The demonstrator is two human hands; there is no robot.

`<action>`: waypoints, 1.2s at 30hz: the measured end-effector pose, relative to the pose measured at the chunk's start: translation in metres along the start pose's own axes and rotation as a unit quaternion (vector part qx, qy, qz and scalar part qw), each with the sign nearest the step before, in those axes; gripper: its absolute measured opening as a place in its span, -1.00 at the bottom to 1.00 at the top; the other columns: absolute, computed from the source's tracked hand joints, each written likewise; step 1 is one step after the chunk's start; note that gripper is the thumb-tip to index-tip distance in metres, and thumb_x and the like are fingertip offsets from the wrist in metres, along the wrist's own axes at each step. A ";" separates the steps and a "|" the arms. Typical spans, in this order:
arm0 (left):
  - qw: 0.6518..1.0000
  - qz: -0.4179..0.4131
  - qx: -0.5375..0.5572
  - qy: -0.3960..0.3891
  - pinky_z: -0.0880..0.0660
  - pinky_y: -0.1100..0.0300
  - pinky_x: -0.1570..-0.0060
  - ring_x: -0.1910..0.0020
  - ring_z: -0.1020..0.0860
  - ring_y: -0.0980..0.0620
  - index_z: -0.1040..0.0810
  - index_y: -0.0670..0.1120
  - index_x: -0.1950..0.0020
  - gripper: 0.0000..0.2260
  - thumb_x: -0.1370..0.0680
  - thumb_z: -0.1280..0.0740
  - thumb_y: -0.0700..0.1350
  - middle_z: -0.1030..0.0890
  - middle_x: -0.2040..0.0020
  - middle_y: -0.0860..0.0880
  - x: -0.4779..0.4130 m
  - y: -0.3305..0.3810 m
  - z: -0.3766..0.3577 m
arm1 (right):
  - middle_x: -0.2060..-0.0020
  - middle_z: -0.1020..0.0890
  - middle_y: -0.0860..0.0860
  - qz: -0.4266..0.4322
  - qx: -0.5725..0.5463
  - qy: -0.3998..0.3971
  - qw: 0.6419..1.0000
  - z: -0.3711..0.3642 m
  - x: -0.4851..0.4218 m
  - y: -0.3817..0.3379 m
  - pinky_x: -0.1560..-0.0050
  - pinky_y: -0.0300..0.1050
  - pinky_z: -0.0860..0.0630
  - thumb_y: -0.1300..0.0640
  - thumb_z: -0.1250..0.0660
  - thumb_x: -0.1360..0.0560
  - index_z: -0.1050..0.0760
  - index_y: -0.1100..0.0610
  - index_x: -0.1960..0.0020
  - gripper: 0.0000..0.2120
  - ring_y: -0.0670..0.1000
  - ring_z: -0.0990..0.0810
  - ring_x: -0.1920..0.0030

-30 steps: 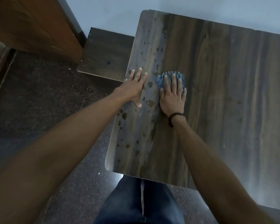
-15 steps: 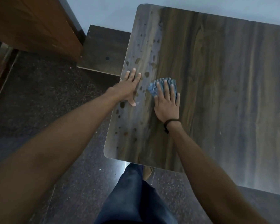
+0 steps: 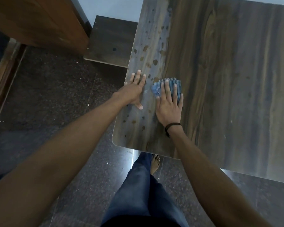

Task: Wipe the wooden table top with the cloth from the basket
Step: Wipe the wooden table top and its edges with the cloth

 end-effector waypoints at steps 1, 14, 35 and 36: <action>1.000 0.000 0.000 0.000 0.00 -0.18 -0.52 -0.56 0.36 -0.18 0.38 -0.11 -0.59 0.28 -0.32 -0.62 0.03 0.46 -0.56 -0.13 0.001 0.000 -0.001 | -0.64 0.07 -0.12 0.000 -0.003 0.002 1.000 -0.002 0.007 -0.002 -0.58 0.24 0.10 -0.07 0.06 -0.70 0.07 -0.01 -0.66 -0.45 -0.01 0.18 -0.62; 1.000 -0.009 0.008 0.011 0.01 -0.19 -0.52 -0.56 0.35 -0.19 0.37 -0.12 -0.59 0.29 -0.31 -0.63 0.05 0.45 -0.56 -0.14 0.001 -0.002 -0.001 | -0.63 -0.03 -0.12 0.035 0.014 -0.009 0.999 -0.005 0.031 -0.004 -0.57 0.25 0.05 -0.07 0.04 -0.71 -0.02 -0.04 -0.65 -0.48 0.00 0.08 -0.63; 0.997 -0.044 -0.054 -0.025 -0.02 -0.22 -0.52 -0.54 0.43 -0.11 0.43 -0.06 -0.57 0.38 -0.24 -0.67 0.01 0.51 -0.53 -0.08 0.046 -0.009 -0.051 | -0.62 -0.10 -0.12 0.169 0.082 -0.041 0.981 -0.031 0.191 -0.010 -0.54 0.27 -0.09 -0.08 0.02 -0.71 -0.07 -0.04 -0.64 -0.49 0.02 0.03 -0.63; 0.998 -0.047 -0.050 -0.017 -0.03 -0.23 -0.52 -0.54 0.43 -0.11 0.43 -0.06 -0.57 0.39 -0.23 -0.68 0.00 0.51 -0.53 -0.08 0.045 -0.009 -0.051 | -0.62 -0.11 -0.13 0.178 0.085 -0.047 0.979 -0.029 0.187 -0.008 -0.54 0.26 -0.09 -0.07 0.03 -0.71 -0.07 -0.05 -0.64 -0.49 0.01 0.02 -0.63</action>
Point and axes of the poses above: each hand's wrist, its own x-axis away from the middle knuckle, its own z-axis out of the back of the hand, y = z × x, the point moved 9 cm from there along -x, towards the middle knuckle
